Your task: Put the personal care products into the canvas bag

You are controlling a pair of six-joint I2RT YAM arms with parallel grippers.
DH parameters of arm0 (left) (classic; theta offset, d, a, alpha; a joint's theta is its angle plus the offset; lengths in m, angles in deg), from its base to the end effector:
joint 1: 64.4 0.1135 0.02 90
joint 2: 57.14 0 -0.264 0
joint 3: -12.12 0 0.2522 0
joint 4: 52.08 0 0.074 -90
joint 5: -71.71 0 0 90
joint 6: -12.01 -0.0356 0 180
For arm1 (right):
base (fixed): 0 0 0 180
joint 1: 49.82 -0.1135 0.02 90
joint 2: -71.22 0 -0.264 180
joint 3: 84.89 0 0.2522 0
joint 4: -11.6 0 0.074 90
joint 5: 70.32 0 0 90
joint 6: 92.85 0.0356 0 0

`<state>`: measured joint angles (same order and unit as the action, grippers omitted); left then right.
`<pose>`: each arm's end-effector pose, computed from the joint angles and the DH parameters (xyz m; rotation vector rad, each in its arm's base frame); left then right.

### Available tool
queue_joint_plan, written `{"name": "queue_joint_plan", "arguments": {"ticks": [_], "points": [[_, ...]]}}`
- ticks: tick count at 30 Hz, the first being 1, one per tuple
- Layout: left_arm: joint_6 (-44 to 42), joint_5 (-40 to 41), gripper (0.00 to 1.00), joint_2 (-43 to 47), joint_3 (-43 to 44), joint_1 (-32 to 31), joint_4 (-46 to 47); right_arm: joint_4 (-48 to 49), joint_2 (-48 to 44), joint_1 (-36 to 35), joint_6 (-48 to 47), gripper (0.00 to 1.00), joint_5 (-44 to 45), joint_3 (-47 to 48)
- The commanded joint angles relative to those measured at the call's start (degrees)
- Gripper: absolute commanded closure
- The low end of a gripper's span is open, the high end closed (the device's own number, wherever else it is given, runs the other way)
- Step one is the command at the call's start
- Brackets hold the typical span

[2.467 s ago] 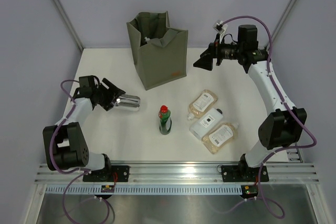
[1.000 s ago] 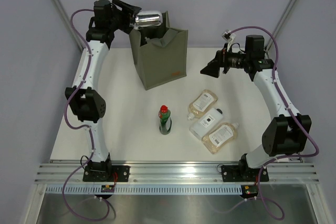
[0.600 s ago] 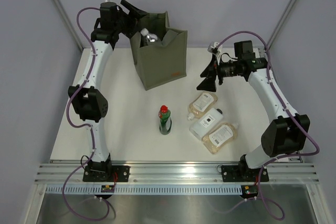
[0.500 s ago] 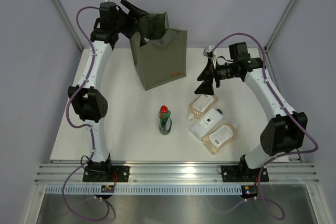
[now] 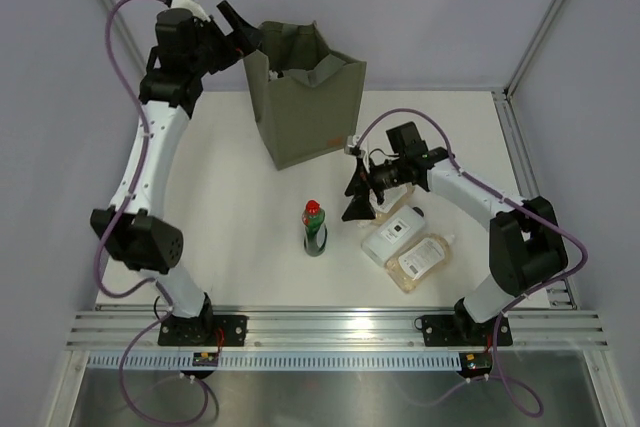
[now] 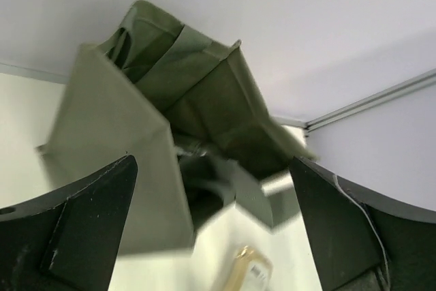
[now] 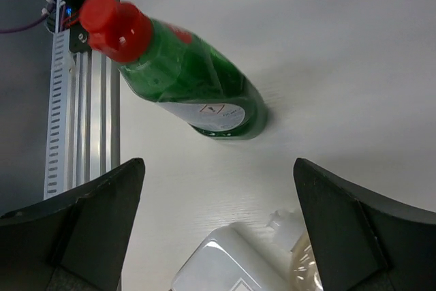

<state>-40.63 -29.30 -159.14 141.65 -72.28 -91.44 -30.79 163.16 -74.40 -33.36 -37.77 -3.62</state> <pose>0.4004 -0.0623 0.4660 -0.3268 1.8046 -0.7338 0.2901 0.1657 0.2562 -1.3787 1.7698 1.1697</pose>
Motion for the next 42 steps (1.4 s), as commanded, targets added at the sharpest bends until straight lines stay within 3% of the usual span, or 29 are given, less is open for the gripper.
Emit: {"name": "queue_joint_plan", "arguments": {"ticks": [1,5,6,7,8,9,10,11,12,14,15,16,18,21,23,26,31,36,39,40,42], "points": [[-12.8,4.7,0.01,14.5,-12.4,0.2,6.0,19.5,-2.1,-2.4,6.1,0.01,1.4,-7.0],[-17.5,7.8,0.01,28.1,-28.3,0.7,6.4,27.5,-1.3,-3.1,8.5,0.00,-2.8,-10.2],[-17.9,7.3,0.01,33.6,-31.6,0.7,6.4,29.7,-1.3,-2.8,0.8,0.01,-9.4,-11.6],[-18.5,5.8,0.01,36.1,-35.0,0.8,6.8,25.9,-1.4,-2.1,-9.1,0.00,-13.7,-11.9],[-18.5,5.3,0.01,38.7,-41.6,0.8,6.6,20.6,-1.3,-2.1,-19.9,0.01,-16.5,-11.3],[-18.3,4.6,0.01,43.6,-44.8,0.8,6.4,6.0,-0.7,-2.1,-31.4,0.01,-18.3,-8.2],[-17.6,4.2,0.01,46.0,-47.9,0.8,5.8,-2.6,0.6,-2.1,-52.6,0.01,-18.1,-5.4],[-17.0,4.0,0.01,48.3,-53.7,0.8,5.5,-18.8,5.0,-2.1,-61.3,0.01,-16.7,-1.8],[-16.5,3.9,0.01,53.0,-56.3,0.8,5.3,-25.2,7.5,-2.1,-73.1,0.00,-15.8,6.0],[-14.5,4.6,0.01,57.8,-63.3,0.8,4.5,-42.7,15.6,-1.8,-84.7,0.00,-14.5,12.9],[-14.0,4.8,0.01,60.1,-65.2,0.8,4.2,-47.0,17.6,-1.8,-95.7,0.01,-14.5,17.8],[-13.1,5.3,0.01,64.3,-66.9,0.8,3.3,-49.7,20.6,-1.9,-97.8,0.01,-14.9,19.5],[-12.4,6.1,0.01,68.2,-70.0,0.8,2.1,-50.7,22.7,-2.8,-95.4,0.01,-16.3,23.7],[-12.3,7.6,0.01,74.0,-71.0,0.8,-1.5,-42.0,23.6,-4.4,-87.1,0.01,-14.9,23.6],[-12.7,8.7,0.01,76.8,-71.0,0.8,-3.9,-40.6,23.5,-5.6,-87.4,0.00,-12.4,23.1],[-12.9,8.7,0.01,78.3,-71.0,0.8,-6.2,-40.1,23.9,-8.2,-86.0,0.00,-12.4,23.5],[-12.4,7.3,0.01,78.1,-70.5,0.8,-7.3,-22.6,21.3,-12.5,-65.0,0.01,-10.8,19.3],[-11.8,6.3,0.01,77.2,-70.1,0.8,-6.2,-22.3,20.6,-15.0,-64.4,0.07,-8.2,18.3],[-11.6,6.1,0.01,76.9,-70.0,0.8,-6.2,-19.8,19.2,-15.0,-57.1,0.30,-6.5,17.2],[-11.5,6.0,0.01,76.9,-70.0,0.8,-6.1,-16.8,18.2,-15.1,-54.0,0.53,-5.6,16.9],[-11.5,5.9,0.01,76.9,-70.1,0.8,-6.1,-12.5,16.9,-14.9,-42.7,0.83,-2.7,15.6]]}}
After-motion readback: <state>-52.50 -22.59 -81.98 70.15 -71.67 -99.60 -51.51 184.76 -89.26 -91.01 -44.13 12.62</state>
